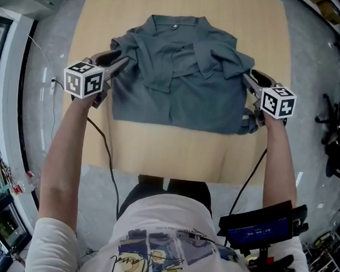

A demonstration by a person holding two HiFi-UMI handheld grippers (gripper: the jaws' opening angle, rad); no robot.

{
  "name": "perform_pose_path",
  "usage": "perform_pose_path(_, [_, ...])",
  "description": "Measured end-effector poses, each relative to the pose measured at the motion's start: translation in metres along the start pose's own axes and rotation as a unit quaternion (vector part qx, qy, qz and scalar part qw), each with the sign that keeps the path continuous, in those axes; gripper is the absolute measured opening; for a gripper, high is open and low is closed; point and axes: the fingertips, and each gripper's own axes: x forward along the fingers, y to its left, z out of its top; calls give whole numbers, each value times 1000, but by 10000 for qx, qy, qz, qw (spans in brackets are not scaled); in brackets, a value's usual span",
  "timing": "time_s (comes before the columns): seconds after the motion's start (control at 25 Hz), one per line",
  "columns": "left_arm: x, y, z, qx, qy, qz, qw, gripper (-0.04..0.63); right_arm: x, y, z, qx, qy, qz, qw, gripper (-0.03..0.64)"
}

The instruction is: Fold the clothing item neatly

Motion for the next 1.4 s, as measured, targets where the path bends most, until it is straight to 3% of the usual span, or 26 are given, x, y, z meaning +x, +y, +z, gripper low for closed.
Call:
perform_pose_path(0.12, [8,-21,4,259,-54,72,9996,167,-1,8,0,-200,206,-637,9976,169])
perform_pose_path(0.2, [16,-34,2,257,-53,51,9996,167,3,19,1,-206,198,-743,9968,169])
perform_pose_path(0.4, [22,-55,-3,177,-42,-74,9998,167,4,44,-1,-183,144,-585,9980,169])
perform_pose_path(0.68, [-52,-81,-14,202,-410,-7,9990,166,-43,114,-14,-313,-58,-507,9982,169])
perform_pose_path(1.0, [-112,-120,-32,373,-750,-213,9963,164,-87,171,-43,-297,-133,-592,9977,169])
perform_pose_path(1.4, [-187,-187,-71,505,-924,-296,9940,160,-143,251,-85,-453,-246,-390,9979,169])
